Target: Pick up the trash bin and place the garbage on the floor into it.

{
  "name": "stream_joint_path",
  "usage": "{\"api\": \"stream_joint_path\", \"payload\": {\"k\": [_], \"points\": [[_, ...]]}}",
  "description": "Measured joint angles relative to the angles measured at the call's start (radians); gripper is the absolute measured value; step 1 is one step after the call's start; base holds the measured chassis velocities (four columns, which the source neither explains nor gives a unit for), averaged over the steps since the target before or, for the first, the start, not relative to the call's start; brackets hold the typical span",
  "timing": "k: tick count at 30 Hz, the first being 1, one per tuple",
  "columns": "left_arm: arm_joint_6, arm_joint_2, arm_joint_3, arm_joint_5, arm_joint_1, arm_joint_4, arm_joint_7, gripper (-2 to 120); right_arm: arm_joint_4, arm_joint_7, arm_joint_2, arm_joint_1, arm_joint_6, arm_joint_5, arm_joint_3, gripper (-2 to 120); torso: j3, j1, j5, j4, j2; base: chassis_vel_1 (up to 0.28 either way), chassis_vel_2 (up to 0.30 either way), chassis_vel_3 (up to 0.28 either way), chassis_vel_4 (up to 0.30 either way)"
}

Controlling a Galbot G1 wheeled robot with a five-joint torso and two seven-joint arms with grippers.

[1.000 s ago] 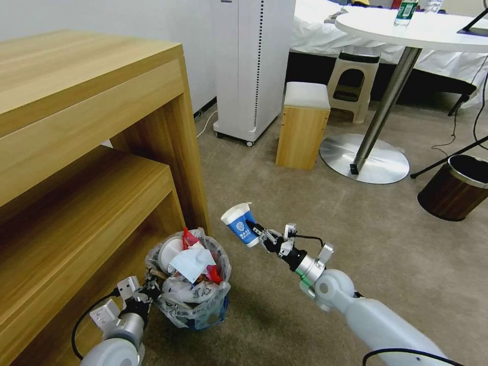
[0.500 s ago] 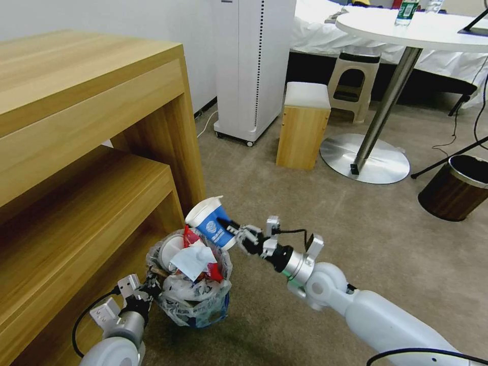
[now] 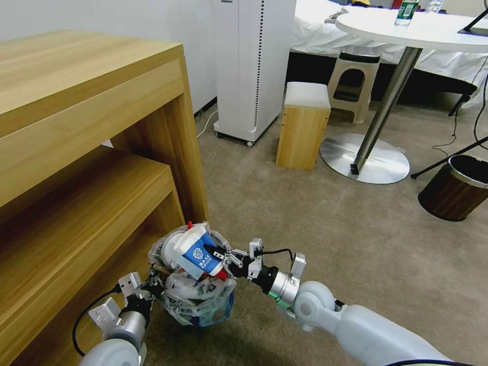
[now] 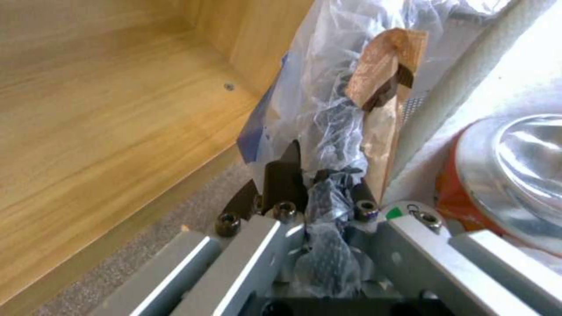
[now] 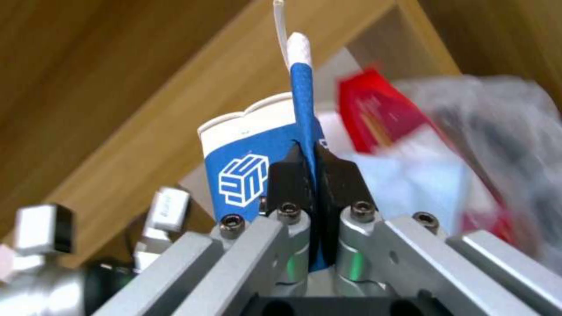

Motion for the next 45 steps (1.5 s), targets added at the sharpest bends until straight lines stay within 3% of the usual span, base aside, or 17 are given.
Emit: {"api": "stream_joint_path", "payload": {"k": [15,21,24,28,35,37,40,45], "points": [[0.004,-0.006,0.006,0.006,0.009,-0.015,-0.001,1,-0.017,0.088,0.016,-0.020,0.003,-0.030,-0.025,1,0.000,0.000,0.0001,0.0000,0.000,0.000,0.000,0.000,0.000],[0.004,-0.006,0.007,0.006,0.004,-0.003,0.003,1,0.025,0.056,0.012,-0.028,0.002,-0.009,-0.017,19,0.000,0.000,0.0000,0.0000,0.000,0.000,0.000,0.000,0.000],[0.004,-0.003,0.004,0.005,0.001,0.003,0.002,1,0.072,0.050,0.004,-0.035,-0.002,0.002,-0.012,36,0.000,0.000,0.0000,-0.0001,0.000,0.000,0.000,0.000,0.000],[0.003,-0.002,0.002,0.005,0.002,0.003,0.003,1,0.087,0.055,0.002,-0.036,-0.002,0.002,-0.011,45,0.000,0.000,0.0000,0.0000,0.000,0.000,0.000,0.000,0.000],[0.002,-0.005,0.002,0.010,0.008,0.009,0.003,1,0.112,0.072,-0.002,-0.049,0.003,0.003,0.017,76,0.000,0.000,0.0000,0.0000,0.000,0.000,0.000,0.000,0.000],[0.002,-0.005,0.002,0.010,0.008,0.010,0.003,1,0.114,0.073,-0.003,-0.050,0.003,0.003,0.021,78,0.000,0.000,0.0000,0.0000,0.000,0.000,0.000,0.000,0.000],[0.002,-0.001,0.000,0.011,0.006,0.020,0.003,1,0.139,0.084,-0.009,-0.063,0.007,0.011,0.054,93,0.000,0.000,0.0000,0.0000,0.000,0.000,0.000,0.000,0.000],[0.004,0.005,-0.001,0.008,0.005,0.023,0.000,1,0.161,0.092,-0.014,-0.069,0.012,0.020,0.079,100,0.000,0.000,0.0000,0.0000,0.000,0.000,0.000,0.000,0.000]]}}
